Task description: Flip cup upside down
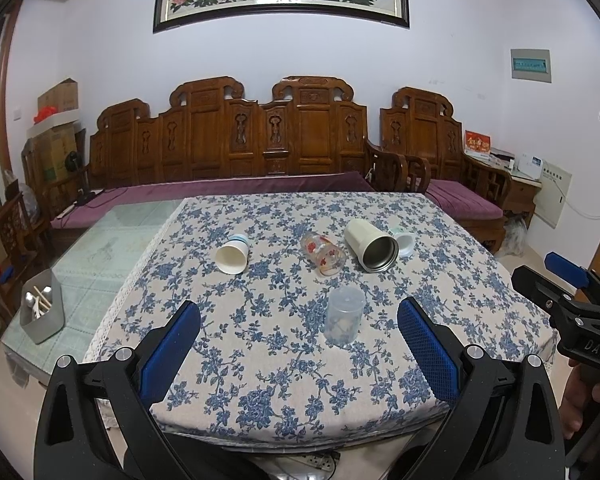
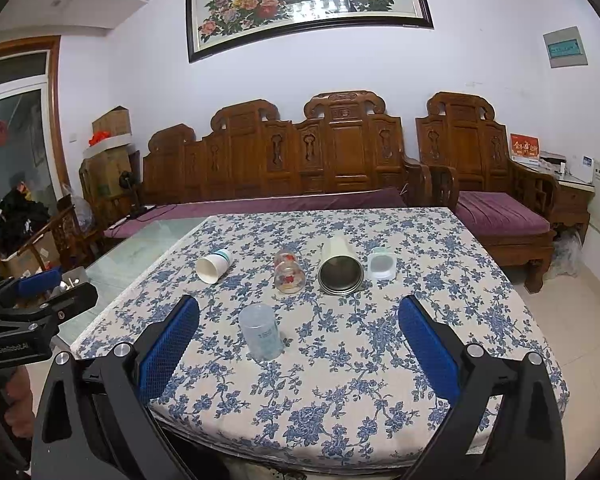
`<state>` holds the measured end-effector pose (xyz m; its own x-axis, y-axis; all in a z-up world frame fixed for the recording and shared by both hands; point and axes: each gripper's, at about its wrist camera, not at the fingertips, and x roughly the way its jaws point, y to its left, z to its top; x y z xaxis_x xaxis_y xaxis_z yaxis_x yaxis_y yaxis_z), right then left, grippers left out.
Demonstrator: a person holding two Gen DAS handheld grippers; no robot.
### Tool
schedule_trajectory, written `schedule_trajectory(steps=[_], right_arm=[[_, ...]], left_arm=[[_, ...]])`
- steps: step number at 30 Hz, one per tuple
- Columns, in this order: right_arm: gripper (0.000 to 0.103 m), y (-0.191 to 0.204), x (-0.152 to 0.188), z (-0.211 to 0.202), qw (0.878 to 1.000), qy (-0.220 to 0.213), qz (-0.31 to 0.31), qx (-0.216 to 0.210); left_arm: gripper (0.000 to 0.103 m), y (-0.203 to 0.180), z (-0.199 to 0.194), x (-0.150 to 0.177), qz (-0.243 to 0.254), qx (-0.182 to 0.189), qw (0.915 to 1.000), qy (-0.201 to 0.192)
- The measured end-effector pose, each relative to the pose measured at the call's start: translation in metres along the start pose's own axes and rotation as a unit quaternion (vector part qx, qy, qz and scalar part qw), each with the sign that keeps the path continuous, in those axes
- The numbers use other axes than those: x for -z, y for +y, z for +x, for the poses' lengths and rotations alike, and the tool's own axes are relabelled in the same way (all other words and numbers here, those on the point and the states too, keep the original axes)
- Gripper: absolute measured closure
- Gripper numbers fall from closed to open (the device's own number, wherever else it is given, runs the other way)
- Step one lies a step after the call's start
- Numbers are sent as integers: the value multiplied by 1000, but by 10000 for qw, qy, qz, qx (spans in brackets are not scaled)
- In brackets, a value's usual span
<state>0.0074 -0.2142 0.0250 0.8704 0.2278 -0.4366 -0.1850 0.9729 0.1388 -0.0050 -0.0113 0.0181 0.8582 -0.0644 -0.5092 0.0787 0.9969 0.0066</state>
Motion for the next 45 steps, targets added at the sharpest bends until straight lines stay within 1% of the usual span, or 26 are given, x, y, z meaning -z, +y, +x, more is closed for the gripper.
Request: schedule_trajectory(steps=[29, 45], right_arm=[[3, 0, 1, 0, 10000, 6, 12, -1], [3, 1, 1, 0, 10000, 0, 19, -20]], left_arm=[[8, 1, -2, -6, -5, 16, 10000, -64], [8, 1, -5, -3, -18, 34, 9999, -93]])
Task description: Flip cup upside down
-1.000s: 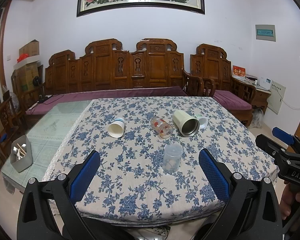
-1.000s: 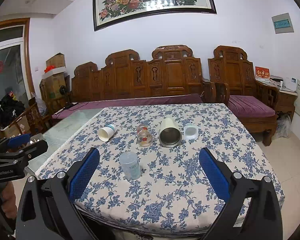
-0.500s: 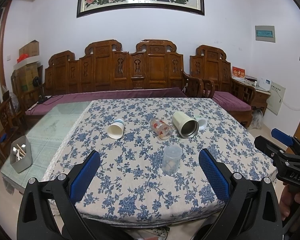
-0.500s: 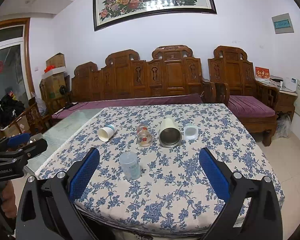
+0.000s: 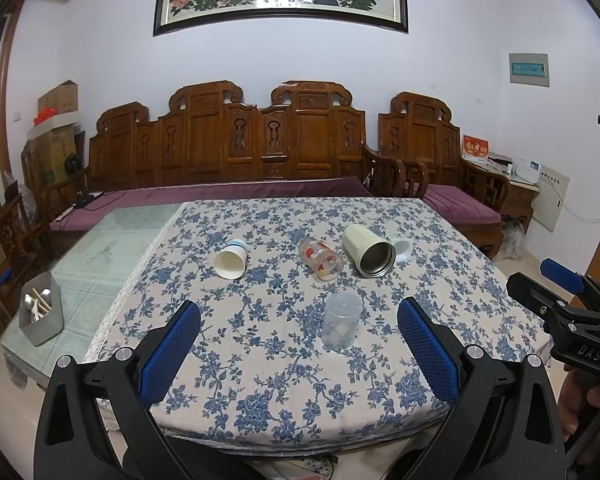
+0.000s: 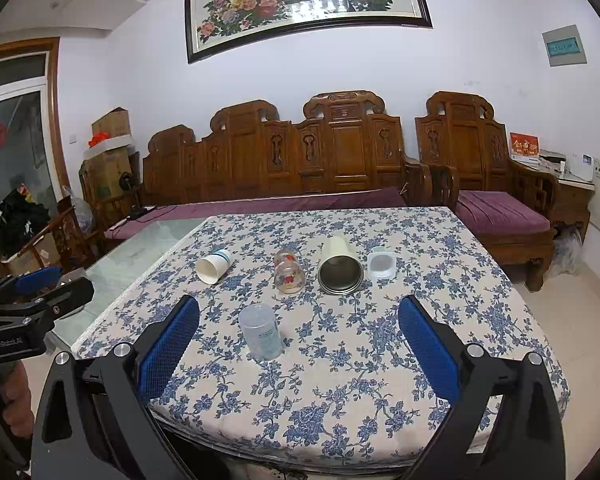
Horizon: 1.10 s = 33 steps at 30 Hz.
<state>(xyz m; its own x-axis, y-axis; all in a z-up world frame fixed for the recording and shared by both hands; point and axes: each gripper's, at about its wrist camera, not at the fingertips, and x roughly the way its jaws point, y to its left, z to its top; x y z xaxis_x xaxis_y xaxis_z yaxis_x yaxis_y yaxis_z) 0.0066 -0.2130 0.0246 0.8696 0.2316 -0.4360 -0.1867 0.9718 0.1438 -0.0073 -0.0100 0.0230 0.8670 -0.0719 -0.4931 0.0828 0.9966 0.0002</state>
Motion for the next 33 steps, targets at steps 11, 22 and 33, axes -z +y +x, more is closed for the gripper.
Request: schedule_trajectory(steps=[11, 22, 33], right_arm=[[3, 0, 1, 0, 10000, -4, 13, 2], [3, 0, 2, 0, 10000, -3, 36, 12], [3, 0, 2, 0, 10000, -2, 43, 11]], left_arm=[[8, 0, 0, 0, -2, 5, 10000, -5], [8, -1, -1, 1, 0, -7, 10000, -7], [8, -3, -3, -2, 24, -45, 10000, -16]])
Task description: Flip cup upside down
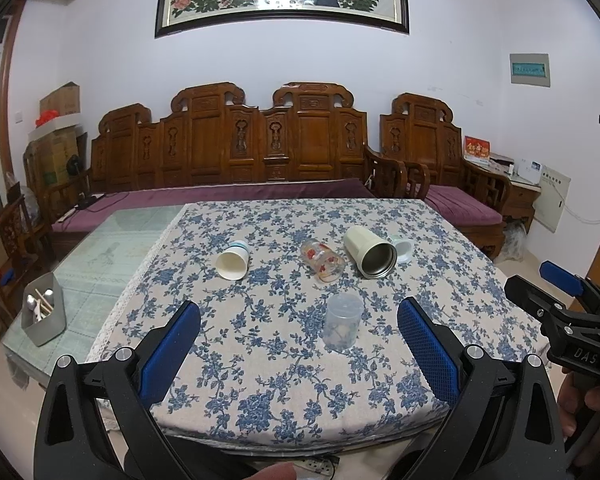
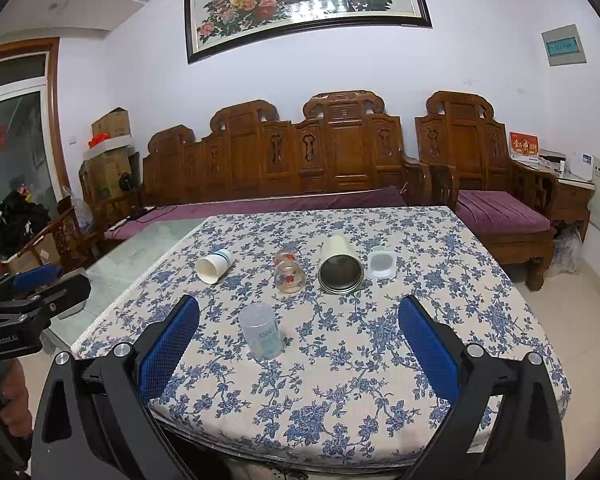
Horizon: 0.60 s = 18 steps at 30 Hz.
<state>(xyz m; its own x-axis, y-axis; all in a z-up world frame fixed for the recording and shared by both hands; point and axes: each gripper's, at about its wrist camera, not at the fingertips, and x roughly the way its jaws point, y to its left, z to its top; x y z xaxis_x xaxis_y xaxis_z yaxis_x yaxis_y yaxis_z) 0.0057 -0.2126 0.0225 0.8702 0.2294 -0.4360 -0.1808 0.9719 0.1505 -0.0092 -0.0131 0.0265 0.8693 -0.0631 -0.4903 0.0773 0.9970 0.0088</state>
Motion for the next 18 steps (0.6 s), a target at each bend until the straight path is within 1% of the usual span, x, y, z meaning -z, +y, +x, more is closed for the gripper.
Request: schedule_trajectory(steps=[18], right_arm=[[3, -1, 1, 0, 10000, 6, 4, 0]], left_arm=[[8, 2, 0, 1, -43, -1, 10000, -15]])
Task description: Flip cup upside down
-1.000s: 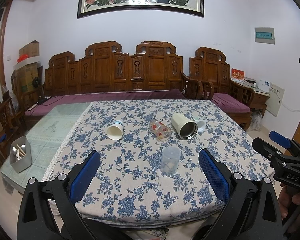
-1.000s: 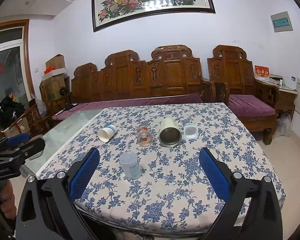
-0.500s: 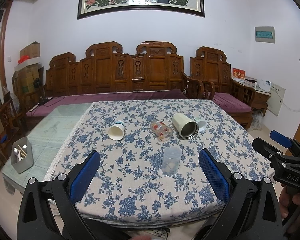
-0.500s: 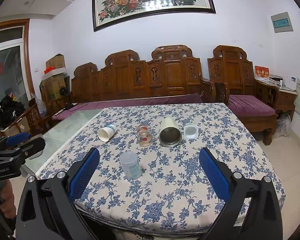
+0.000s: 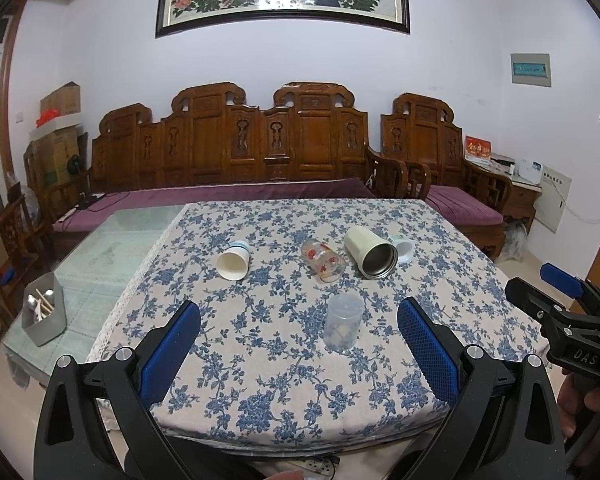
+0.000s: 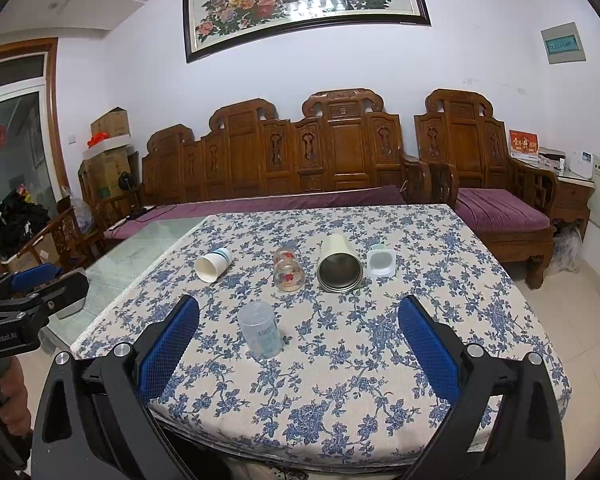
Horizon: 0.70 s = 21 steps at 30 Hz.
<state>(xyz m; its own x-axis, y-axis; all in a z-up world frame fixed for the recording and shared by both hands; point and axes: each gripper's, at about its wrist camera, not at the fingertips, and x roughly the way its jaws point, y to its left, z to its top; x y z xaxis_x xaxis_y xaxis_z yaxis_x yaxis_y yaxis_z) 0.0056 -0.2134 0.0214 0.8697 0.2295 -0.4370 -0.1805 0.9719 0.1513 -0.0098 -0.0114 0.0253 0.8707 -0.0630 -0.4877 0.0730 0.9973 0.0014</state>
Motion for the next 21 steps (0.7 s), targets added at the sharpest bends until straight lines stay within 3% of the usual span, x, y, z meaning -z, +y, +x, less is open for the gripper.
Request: schedule_trajectory(steps=[21], right_arm=[[3, -1, 0, 0, 10000, -14, 9, -14]], left_arm=[[8, 1, 1, 3, -15, -39, 10000, -24]])
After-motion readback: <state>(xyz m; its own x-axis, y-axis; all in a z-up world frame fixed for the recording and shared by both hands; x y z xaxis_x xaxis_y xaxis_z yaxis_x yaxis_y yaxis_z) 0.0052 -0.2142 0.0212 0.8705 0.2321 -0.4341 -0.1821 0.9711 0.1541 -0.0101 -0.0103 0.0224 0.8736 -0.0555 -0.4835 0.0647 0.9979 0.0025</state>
